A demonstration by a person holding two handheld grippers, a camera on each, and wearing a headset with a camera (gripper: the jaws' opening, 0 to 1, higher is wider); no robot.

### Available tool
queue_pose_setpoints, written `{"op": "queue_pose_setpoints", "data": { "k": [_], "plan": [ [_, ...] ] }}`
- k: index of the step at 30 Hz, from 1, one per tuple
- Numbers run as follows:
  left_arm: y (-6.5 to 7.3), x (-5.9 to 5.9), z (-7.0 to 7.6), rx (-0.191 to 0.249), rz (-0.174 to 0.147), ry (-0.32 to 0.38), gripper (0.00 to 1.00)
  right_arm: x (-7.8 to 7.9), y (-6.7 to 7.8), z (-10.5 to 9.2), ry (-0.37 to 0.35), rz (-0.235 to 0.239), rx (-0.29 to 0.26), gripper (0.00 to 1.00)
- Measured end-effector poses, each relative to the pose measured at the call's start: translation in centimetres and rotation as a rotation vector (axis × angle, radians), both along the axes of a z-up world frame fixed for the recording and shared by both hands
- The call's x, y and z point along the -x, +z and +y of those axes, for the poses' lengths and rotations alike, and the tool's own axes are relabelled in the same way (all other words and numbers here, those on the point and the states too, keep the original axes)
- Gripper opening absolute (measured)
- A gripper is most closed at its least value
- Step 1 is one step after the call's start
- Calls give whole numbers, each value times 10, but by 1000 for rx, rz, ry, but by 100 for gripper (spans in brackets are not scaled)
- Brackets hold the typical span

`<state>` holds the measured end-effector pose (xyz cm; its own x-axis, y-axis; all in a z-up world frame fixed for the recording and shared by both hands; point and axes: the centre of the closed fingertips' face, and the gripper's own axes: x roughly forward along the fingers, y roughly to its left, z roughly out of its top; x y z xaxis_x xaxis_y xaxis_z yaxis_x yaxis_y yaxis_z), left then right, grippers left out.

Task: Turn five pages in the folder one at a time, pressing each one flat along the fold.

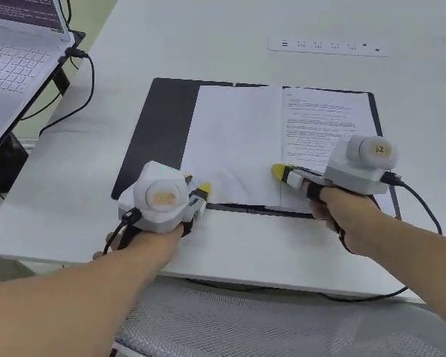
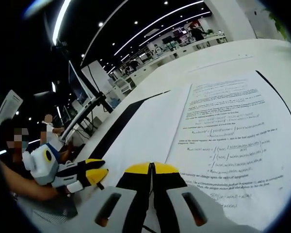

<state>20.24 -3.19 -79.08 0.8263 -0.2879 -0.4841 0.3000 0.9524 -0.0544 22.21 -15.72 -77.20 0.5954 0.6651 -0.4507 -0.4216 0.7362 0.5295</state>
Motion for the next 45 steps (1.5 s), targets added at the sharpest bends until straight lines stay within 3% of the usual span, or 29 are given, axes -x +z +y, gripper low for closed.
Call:
{"op": "queue_pose_setpoints", "data": {
  "k": [13, 20, 24, 27, 29, 32, 33, 35, 37, 39, 40, 41, 43, 45],
  "plan": [
    [2, 2, 0, 0, 6, 1, 20, 52, -4, 1, 77, 87, -37, 0],
    [2, 3, 0, -2, 13, -1, 20, 67, -10, -1, 142, 162, -30, 0],
    [4, 4, 0, -4, 22, -2, 20, 67, 5, -3, 127, 139, -61, 0],
    [5, 3, 0, -1, 34, 3, 20, 69, 29, 0, 140, 100, -87, 0],
    [8, 4, 0, -7, 55, 1, 19, 70, 42, 0, 132, 75, -111, 0],
    [10, 7, -8, 30, 127, -10, 26, 71, 61, -4, 105, 39, -134, 0],
    [14, 7, -9, 31, 129, -13, 27, 71, 67, -8, 88, 29, -137, 0],
    [30, 9, -16, 69, 102, -26, 25, 68, 84, -15, 44, -5, -167, 0],
    [42, 12, -20, 107, 95, -24, 28, 69, 98, -25, 7, -27, -171, 0],
    [56, 19, -22, 139, 106, -11, 35, 67, 109, -38, -43, -64, -152, 0],
    [64, 25, -25, 169, 126, -15, 38, 67, 114, -43, -64, -72, -151, 0],
    [70, 28, -26, 181, 121, -21, 39, 66, 118, -48, -83, -91, -135, 0],
    [88, 34, -27, 189, 100, -31, 40, 69, 127, -62, -98, -157, -45, 0],
    [102, 41, -27, 206, 97, -31, 42, 74, 134, -72, -122, -173, -6, 0]
  ]
}}
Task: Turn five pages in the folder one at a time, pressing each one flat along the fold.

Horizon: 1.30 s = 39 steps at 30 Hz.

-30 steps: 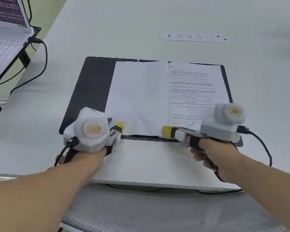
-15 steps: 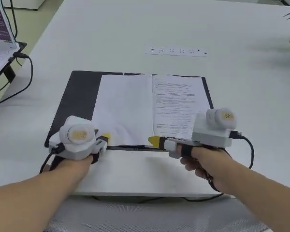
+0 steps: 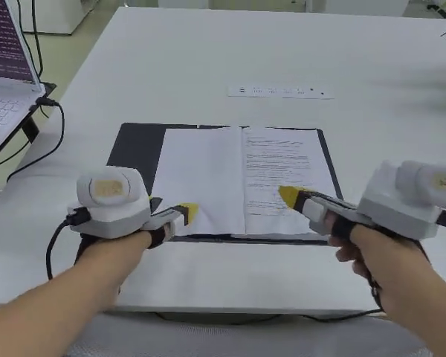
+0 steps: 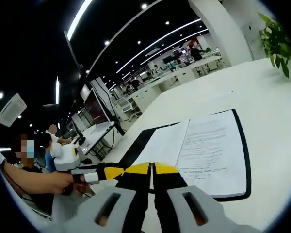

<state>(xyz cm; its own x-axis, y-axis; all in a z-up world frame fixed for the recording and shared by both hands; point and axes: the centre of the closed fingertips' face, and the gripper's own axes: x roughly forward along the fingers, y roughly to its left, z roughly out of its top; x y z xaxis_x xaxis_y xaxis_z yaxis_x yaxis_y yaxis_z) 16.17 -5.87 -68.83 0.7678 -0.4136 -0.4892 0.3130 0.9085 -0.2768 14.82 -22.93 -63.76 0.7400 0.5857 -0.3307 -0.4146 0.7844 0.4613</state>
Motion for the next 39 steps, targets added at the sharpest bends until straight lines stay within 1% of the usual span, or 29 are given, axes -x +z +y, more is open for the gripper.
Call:
{"op": "queue_pose_setpoints", "data": {
  "k": [2, 4, 5, 7, 9, 10, 11, 12, 14, 16, 18, 19, 20, 21, 23, 24, 26, 29, 33, 34, 36, 39],
  "plan": [
    [15, 4, 1, 19, -20, 6, 45, 3, 6, -7, -21, -11, 6, 7],
    [23, 8, 6, 26, -14, 19, 50, 7, 10, -18, -34, -30, 45, 15],
    [27, 9, 8, 33, -19, 24, 53, 9, 11, -25, -44, -41, 77, 18],
    [35, 13, 12, 40, -30, 33, 57, 14, 15, -36, -63, -67, 109, 26],
    [41, 15, 17, 16, -50, 36, 62, 18, 16, -46, -76, -79, 144, 32],
    [42, 15, 20, 7, -55, 41, 65, 20, 16, -48, -76, -85, 154, 34],
    [44, 17, 22, -3, -59, 38, 70, 23, 14, -54, -77, -87, 183, 37],
    [45, 18, 22, -7, -61, 37, 74, 24, 14, -55, -77, -89, 192, 42],
    [46, 21, 26, -23, -57, 44, 81, 28, 12, -63, -81, -105, 233, 51],
    [47, 24, 27, -41, -62, 33, 85, 31, 9, -70, -94, -104, 248, 58],
    [46, 28, 28, -75, -67, 18, 91, 32, 7, -74, -99, -101, 250, 63],
    [46, 29, 28, -92, -77, 12, 94, 34, 5, -78, -106, -98, 258, 66],
    [47, 30, 29, -111, -91, 6, 97, 34, 4, -79, -104, -107, 267, 71],
    [46, 32, 30, -132, -92, 1, 99, 35, 2, -83, -113, -112, 274, 75],
    [46, 35, 31, -152, -96, -9, 99, 36, 2, -88, -126, -112, 283, 84],
    [46, 37, 32, -162, -102, -16, 99, 37, 4, -91, -135, -123, 284, 86],
    [47, 39, 34, -173, -103, -25, 99, 39, 6, -95, -139, -132, 293, 89],
    [50, 41, 37, -169, -107, -26, 99, 40, 14, -97, -152, -157, 276, 100],
    [53, 42, 43, -177, -113, -17, 99, 43, 16, -100, -155, -153, 269, 100],
    [55, 43, 44, -174, -118, -16, 99, 43, 16, -100, -158, -155, 270, 100],
    [57, 44, 46, -185, -122, -17, 99, 44, 16, -100, -154, -160, 281, 100],
    [61, 43, 49, -188, -132, -11, 99, 45, 15, -102, -154, -159, 285, 100]
  ]
}}
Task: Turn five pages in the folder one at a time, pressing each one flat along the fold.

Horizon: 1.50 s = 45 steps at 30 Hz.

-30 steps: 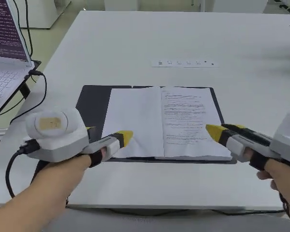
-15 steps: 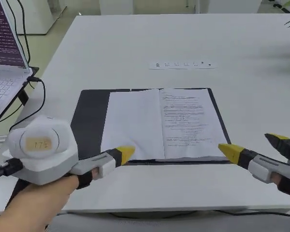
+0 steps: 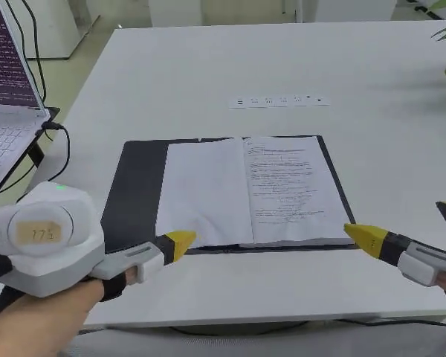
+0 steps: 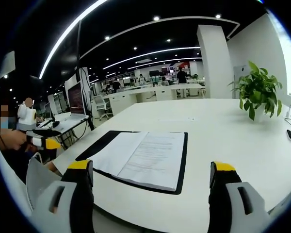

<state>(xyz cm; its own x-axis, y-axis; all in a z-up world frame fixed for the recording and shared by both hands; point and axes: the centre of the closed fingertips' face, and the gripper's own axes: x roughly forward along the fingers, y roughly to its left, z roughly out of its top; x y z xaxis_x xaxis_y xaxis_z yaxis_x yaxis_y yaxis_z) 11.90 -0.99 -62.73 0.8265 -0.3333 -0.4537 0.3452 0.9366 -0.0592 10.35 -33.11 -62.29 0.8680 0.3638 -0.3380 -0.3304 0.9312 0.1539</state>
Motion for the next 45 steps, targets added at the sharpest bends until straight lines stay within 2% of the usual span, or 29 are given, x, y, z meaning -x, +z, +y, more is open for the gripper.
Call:
{"op": "queue_pose_setpoints", "data": {
  "k": [3, 5, 7, 11, 14, 18, 23, 24, 25, 28, 30, 34, 38, 42, 45],
  "plan": [
    [-1, -1, 0, 4, 7, 4, 99, -1, -1, -3, -6, 1, -7, 100],
    [-3, -2, -2, 26, 28, 9, 99, -1, -1, -4, -8, 2, -14, 100],
    [-4, -4, -5, 32, 28, 7, 99, -1, 0, -4, -8, 0, -12, 100],
    [-7, -10, -17, 35, 40, -13, 93, -3, -2, -7, -6, 3, -15, 99],
    [-8, -16, -27, 44, 40, -25, 95, -5, -3, -12, -12, 10, -26, 99],
    [-15, -28, -46, 45, 52, -61, 93, -6, -5, -16, -16, 9, -29, 98],
    [-25, -39, -78, 39, 63, -115, 90, -9, -8, -23, -18, 18, -37, 98],
    [-26, -40, -80, 38, 65, -118, 89, -9, -9, -23, -19, 19, -37, 98],
    [-30, -43, -90, 33, 72, -138, 89, -9, -9, -24, -21, 19, -39, 98],
    [-36, -48, -104, 31, 80, -160, 88, -11, -9, -24, -21, 19, -43, 98],
    [-41, -51, -113, 30, 94, -173, 87, -12, -11, -25, -20, 22, -41, 98],
    [-50, -56, -125, 17, 100, -197, 85, -14, -15, -25, -18, 30, -43, 98],
    [-63, -62, -143, 12, 119, -224, 82, -14, -19, -28, -17, 39, -50, 98],
    [-75, -68, -162, 4, 122, -254, 78, -14, -25, -30, -14, 51, -53, 98],
    [-82, -72, -181, 8, 119, -273, 75, -14, -28, -31, -10, 58, -55, 97]
  ]
}}
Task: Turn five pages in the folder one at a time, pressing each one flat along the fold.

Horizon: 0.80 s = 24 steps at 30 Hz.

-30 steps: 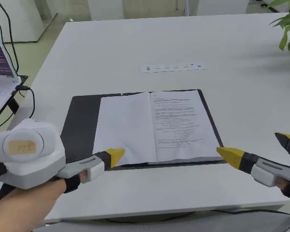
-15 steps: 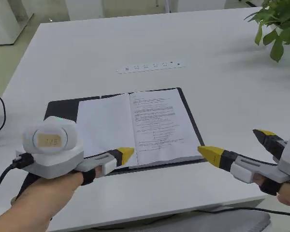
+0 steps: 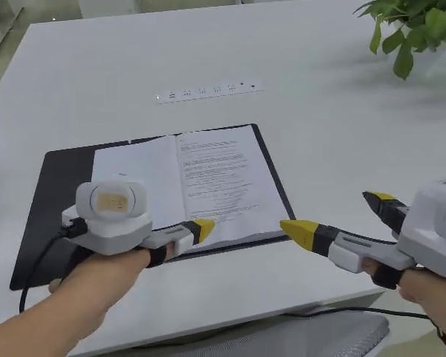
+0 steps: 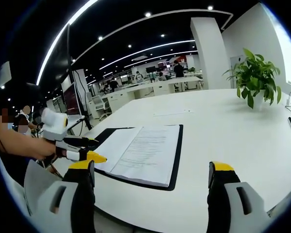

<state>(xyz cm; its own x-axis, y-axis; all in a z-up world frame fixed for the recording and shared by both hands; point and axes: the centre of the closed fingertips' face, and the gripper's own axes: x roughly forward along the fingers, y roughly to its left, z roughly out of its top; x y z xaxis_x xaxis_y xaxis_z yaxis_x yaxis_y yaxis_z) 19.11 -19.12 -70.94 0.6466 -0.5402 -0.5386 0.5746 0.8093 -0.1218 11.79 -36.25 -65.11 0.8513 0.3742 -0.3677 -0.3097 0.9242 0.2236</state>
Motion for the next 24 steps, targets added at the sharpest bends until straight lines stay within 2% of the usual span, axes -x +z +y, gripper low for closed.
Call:
{"op": "queue_pose_setpoints", "data": {
  "k": [4, 10, 16, 20, 24],
  "plan": [
    [-11, -6, -20, 2, -8, -17, 73, -2, -4, -1, 6, 9, -6, 97],
    [-31, -13, -50, 2, -1, -45, 70, -5, -10, -2, 12, 24, -21, 96],
    [-45, -14, -66, 11, 11, -48, 68, -8, -12, 0, 9, 26, -45, 96],
    [-53, -17, -78, 17, 4, -43, 68, -11, -17, 1, 8, 35, -61, 95],
    [-56, -25, -86, 42, -15, -23, 67, -13, -19, 3, 9, 40, -75, 95]
  ]
}}
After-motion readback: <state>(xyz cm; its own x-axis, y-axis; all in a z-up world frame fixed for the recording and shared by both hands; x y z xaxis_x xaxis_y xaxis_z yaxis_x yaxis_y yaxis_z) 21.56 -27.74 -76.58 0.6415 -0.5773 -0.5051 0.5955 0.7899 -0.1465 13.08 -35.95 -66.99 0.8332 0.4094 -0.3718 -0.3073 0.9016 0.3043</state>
